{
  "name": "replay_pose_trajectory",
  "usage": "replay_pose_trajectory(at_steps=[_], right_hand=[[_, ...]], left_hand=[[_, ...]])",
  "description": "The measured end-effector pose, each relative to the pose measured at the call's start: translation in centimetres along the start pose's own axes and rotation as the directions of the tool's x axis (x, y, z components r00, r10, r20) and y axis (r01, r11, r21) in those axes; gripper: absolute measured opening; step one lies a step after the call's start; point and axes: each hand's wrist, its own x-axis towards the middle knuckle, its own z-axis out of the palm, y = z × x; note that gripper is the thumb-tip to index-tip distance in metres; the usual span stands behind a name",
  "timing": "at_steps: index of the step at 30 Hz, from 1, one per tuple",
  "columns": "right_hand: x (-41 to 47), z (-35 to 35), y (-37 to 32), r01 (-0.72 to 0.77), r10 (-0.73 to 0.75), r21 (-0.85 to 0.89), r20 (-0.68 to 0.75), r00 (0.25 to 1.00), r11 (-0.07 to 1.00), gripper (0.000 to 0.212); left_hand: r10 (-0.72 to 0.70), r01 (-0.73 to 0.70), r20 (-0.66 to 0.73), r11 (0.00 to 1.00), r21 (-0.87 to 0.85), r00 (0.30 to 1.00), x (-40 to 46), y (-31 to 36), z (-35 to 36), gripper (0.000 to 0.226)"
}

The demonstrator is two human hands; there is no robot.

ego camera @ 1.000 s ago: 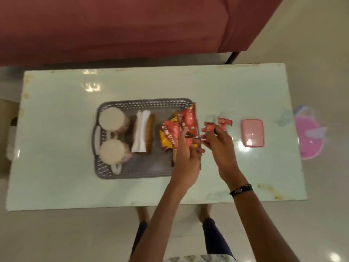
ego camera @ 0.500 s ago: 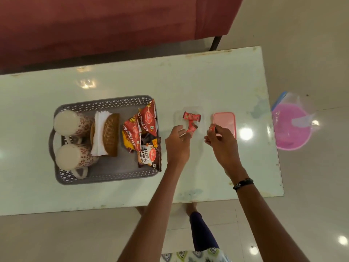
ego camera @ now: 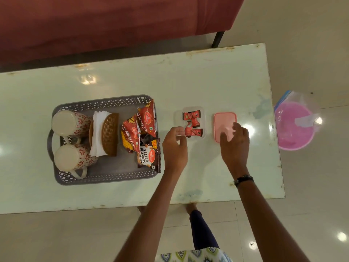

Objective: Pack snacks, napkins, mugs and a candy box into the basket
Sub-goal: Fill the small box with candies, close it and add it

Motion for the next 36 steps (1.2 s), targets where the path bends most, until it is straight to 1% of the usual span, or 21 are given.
replay_pose_trajectory(at_steps=[3, 5, 7, 10, 11, 13, 14, 15, 16, 17, 18, 19, 21, 24, 26, 28, 30, 33, 36], right_hand=[[1.5, 0.6, 1.2, -0.148, 0.151, -0.08, 0.036, 0.988, 0.986, 0.072], [2.4, 1.1, 1.2, -0.192, 0.195, -0.102, 0.015, 0.981, 0.976, 0.081], [3.3, 1.5, 0.9, -0.201, 0.202, -0.092, 0.009, 0.979, 0.975, 0.083], [4.3, 1.5, 0.5, -0.211, 0.214, -0.047, 0.088, 0.973, 0.976, 0.077], [4.5, 1.3, 0.3, -0.202, 0.206, -0.042, 0.118, 0.971, 0.978, 0.072], [4.1, 0.7, -0.5, -0.13, 0.133, -0.03, 0.127, 0.983, 0.991, 0.05], [3.7, 0.4, -1.1, -0.065, 0.067, -0.027, 0.097, 0.993, 0.998, 0.038], [3.1, 0.2, -1.7, 0.019, -0.018, -0.024, 0.053, 0.998, 1.0, 0.031], [2.5, 0.3, -2.4, 0.116, -0.115, -0.017, 0.013, 0.993, 0.993, 0.03], [1.8, 0.6, -3.0, 0.209, -0.209, -0.012, -0.01, 0.978, 0.978, 0.035], [1.2, 1.0, -3.6, 0.277, -0.278, -0.023, -0.009, 0.961, 0.96, 0.042], [0.7, 1.6, -4.2, 0.304, -0.304, -0.048, 0.01, 0.953, 0.951, 0.049], [-0.1, 2.8, -5.0, 0.262, -0.254, -0.087, 0.09, 0.963, 0.961, 0.056], [-0.7, 4.3, -5.7, 0.162, -0.149, -0.041, 0.223, 0.963, 0.986, 0.06], [-0.7, 4.9, -5.8, 0.099, -0.092, -0.022, 0.228, 0.969, 0.995, 0.059], [-0.9, 5.3, -5.9, 0.059, -0.048, -0.042, 0.221, 0.974, 0.997, 0.062], [-1.2, 5.6, -5.9, 0.077, -0.057, -0.082, 0.225, 0.973, 0.994, 0.067], [-1.8, 6.1, -5.7, 0.152, -0.117, -0.161, 0.209, 0.971, 0.975, 0.071], [-2.0, 6.6, -5.4, 0.165, -0.125, -0.239, 0.172, 0.977, 0.957, 0.074]], left_hand=[[-0.012, 0.012, -0.005, 0.997, 0.071, 1.0, 0.3, -0.1, 0.2, 0.033], [-0.035, 0.034, 0.004, 0.997, 0.067, 0.999, 0.6, -0.2, 0.3, 0.038], [-0.056, 0.055, 0.014, 0.997, 0.063, 0.998, 1.0, -0.4, 0.5, 0.039], [-0.08, 0.079, 0.019, 0.994, 0.072, 0.997, 1.6, -0.6, 0.7, 0.038], [-0.086, 0.084, 0.018, 0.994, 0.074, 0.996, 1.8, -0.7, 0.7, 0.038], [-0.1, 0.098, 0.017, 0.993, 0.073, 0.995, 2.0, -0.8, 0.7, 0.037], [-0.109, 0.107, 0.017, 0.992, 0.068, 0.994, 2.1, -0.9, 0.7, 0.037], [-0.116, 0.115, 0.017, 0.992, 0.061, 0.993, 2.2, -0.9, 0.6, 0.037], [-0.121, 0.12, 0.016, 0.991, 0.052, 0.992, 2.3, -0.8, 0.6, 0.036], [-0.123, 0.123, 0.017, 0.992, 0.039, 0.992, 2.4, -0.8, 0.5, 0.037], [-0.124, 0.123, 0.019, 0.992, 0.022, 0.992, 2.5, -0.7, 0.5, 0.037], [-0.125, 0.125, 0.023, 0.992, 0.006, 0.992, 2.6, -0.7, 0.5, 0.038], [-0.124, 0.125, 0.04, 0.992, -0.004, 0.991, 2.8, -0.6, 0.5, 0.041], [-0.108, 0.107, 0.072, 0.994, 0.02, 0.992, 2.8, -0.5, 0.6, 0.045], [-0.095, 0.094, 0.073, 0.995, 0.017, 0.993, 2.9, -0.7, 0.6, 0.046], [-0.086, 0.086, 0.072, 0.996, 0.004, 0.994, 3.0, -0.9, 0.6, 0.045], [-0.081, 0.083, 0.073, 0.996, -0.015, 0.994, 3.1, -1.1, 0.6, 0.042], [-0.049, 0.05, 0.062, 0.999, -0.01, 0.997, 2.8, -1.0, 0.5, 0.034], [-0.029, 0.03, 0.05, 0.999, -0.017, 0.998, 2.6, -0.8, 0.3, 0.03]])
